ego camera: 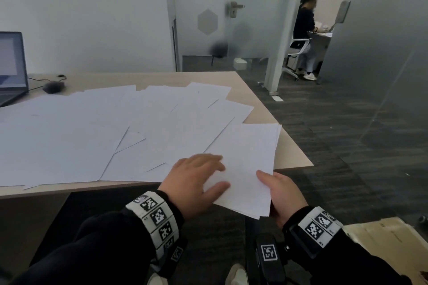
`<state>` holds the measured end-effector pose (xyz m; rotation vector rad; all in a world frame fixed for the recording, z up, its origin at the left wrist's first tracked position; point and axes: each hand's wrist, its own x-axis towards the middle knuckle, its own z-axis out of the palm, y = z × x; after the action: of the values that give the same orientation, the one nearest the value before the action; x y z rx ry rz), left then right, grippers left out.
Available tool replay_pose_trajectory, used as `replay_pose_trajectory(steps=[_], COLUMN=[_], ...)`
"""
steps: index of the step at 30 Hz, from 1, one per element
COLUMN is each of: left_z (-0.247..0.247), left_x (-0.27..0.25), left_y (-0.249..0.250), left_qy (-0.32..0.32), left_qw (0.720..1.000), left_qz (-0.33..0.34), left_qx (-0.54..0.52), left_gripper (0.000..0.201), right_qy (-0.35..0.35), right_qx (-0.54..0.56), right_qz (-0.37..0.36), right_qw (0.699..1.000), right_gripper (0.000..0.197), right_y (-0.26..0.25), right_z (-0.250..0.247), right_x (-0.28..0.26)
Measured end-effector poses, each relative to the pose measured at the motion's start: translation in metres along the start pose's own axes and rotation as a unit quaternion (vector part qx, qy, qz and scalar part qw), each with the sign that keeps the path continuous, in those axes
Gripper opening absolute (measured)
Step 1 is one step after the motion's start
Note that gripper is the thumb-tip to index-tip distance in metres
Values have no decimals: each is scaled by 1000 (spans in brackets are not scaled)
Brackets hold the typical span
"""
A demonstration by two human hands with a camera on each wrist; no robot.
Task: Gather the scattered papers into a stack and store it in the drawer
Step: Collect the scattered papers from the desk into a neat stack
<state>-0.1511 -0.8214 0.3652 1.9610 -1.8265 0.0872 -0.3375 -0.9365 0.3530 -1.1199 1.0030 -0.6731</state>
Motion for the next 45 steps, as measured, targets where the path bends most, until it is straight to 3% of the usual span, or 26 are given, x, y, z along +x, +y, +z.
replay_pose_trajectory(steps=[4, 6, 10, 15, 20, 22, 24, 28, 31, 35, 38, 40, 42, 45], left_z=[-12, -14, -16, -20, -24, -23, -17, 3, 8, -7, -20, -25, -28, -31], left_x=[7, 7, 6, 0, -8, -10, -12, -20, -26, -31, -31, -30, -31, -32], left_y=[-39, -50, -48, -41, -46, -35, -15, 16, 21, 12, -11, -28, -40, -50], left_qy=[-96, -118, -105, -77, 56, 100, 89, 12, -1, -5, -14, -58, -102, -101], left_qw=[975, 964, 965, 974, 988, 991, 996, 999, 999, 999, 999, 992, 981, 975], left_qz=[-193, -228, -221, -171, -126, -80, -24, 30, 47, 23, -48, -103, -138, -156], left_qx=[54, 66, 88, 131, 65, 33, 14, 7, -25, -35, 6, 48, 94, 123], left_gripper=[71, 81, 78, 46, 28, 30, 39, 38, 34, 49, 62, 67, 69, 61], right_qy=[17, 18, 9, 8, 2, 1, 11, -8, -15, -7, 19, 45, 66, 86], right_qx=[15, 23, 21, 17, 20, 23, 34, 54, 30, -14, -18, -6, 6, 15], right_qz=[0, 3, -4, 4, 8, 10, 20, 56, 53, 22, -4, -21, -32, -45], right_qw=[1000, 1000, 1000, 1000, 1000, 1000, 999, 997, 998, 1000, 1000, 999, 997, 995], right_gripper=[20, 17, 13, 17, 15, 15, 22, 57, 39, 20, 17, 18, 17, 20], right_y=[-5, -8, -11, -9, -9, -8, -6, -2, -3, -6, -12, -16, -18, -18], right_z=[-2, 1, 11, 15, 17, 21, 27, 36, 35, 27, 16, 6, -4, -14], right_x=[-2, -5, -9, -10, -15, -15, -15, -11, -11, -12, -10, -6, 0, 4])
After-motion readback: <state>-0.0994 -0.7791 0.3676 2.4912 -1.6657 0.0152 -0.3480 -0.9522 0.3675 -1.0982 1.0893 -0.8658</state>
